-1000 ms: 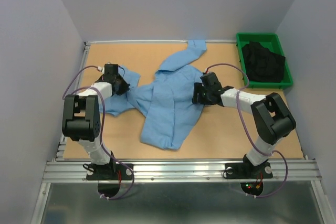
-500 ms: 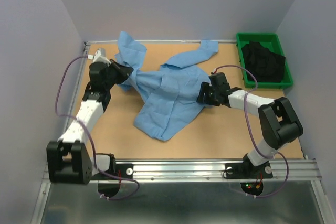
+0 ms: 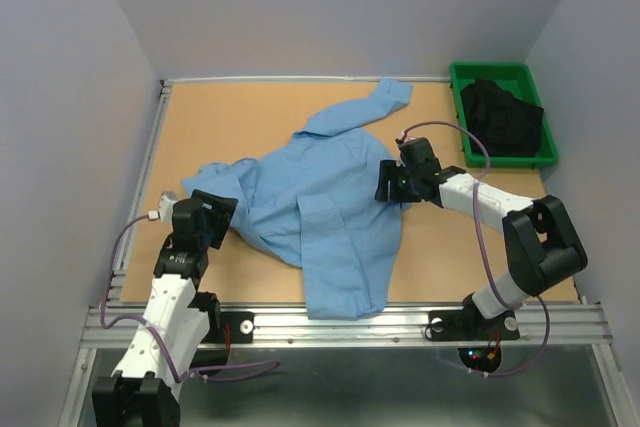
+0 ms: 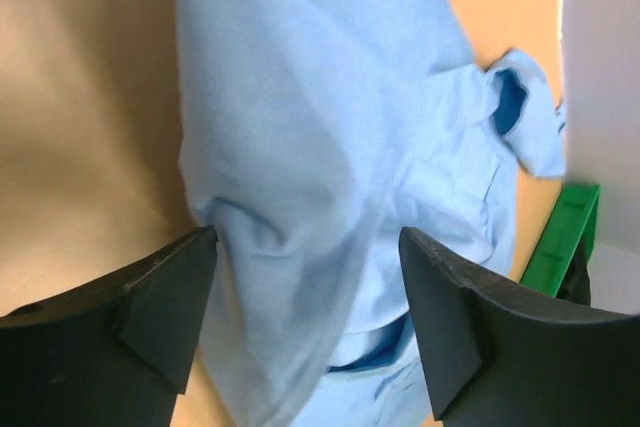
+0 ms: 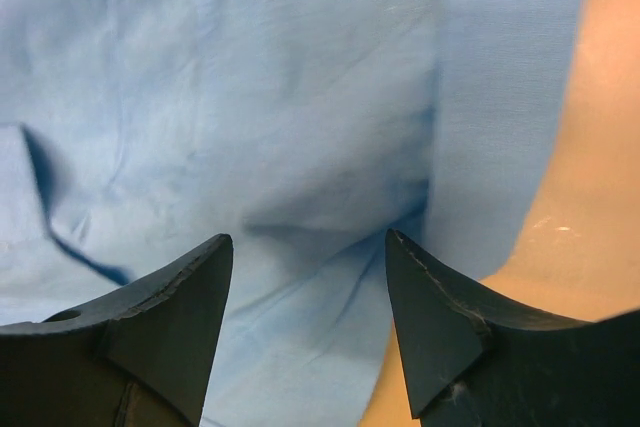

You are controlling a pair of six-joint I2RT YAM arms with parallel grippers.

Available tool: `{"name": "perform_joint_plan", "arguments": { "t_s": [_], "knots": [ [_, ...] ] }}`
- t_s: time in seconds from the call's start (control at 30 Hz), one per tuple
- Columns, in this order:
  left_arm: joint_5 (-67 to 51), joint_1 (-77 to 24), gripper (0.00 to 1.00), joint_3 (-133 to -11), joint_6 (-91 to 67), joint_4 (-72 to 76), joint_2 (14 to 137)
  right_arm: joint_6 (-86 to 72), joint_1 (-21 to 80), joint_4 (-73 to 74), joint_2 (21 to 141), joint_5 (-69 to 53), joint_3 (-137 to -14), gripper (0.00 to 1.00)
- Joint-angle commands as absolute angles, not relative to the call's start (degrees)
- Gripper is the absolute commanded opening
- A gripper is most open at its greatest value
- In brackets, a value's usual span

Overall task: Fold and stack the long sleeve shirts
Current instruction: Flatten the shirt out

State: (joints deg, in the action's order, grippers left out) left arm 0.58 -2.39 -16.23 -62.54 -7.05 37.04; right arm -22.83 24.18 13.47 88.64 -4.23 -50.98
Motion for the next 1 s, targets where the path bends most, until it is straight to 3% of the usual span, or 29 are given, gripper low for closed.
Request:
{"name": "perform_joint_plan", "arguments": {
  "t_s": [0.0, 0.23, 0.47, 0.73, 0.97],
  "knots": [
    [7.12, -2.11, 0.87, -26.35, -59.41, -14.49, 36.47, -18.55, 28.73, 13.89, 85.96, -7.38, -55.98, 0.68],
    [3.70, -2.11, 0.87, -35.50, -47.13, -19.25, 41.83, -18.54, 36.38, 13.89, 89.98, -6.85, -61.34, 0.68],
    [4.04, -5.08, 0.87, -42.00, -40.44, -19.33, 54.82, -20.83, 38.14, 13.89, 93.95, -5.80, -61.96, 0.68],
    [18.27, -15.02, 0.87, -54.92, -35.08, -25.39, 70.91, -21.53, 38.23, 13.89, 93.43, -4.48, -60.91, 0.68],
    [25.48, -17.05, 0.77, -61.16, -32.52, -28.38, 80.67, -21.27, 38.23, 13.89, 91.85, -2.73, -59.07, 0.68]
  ]
}}
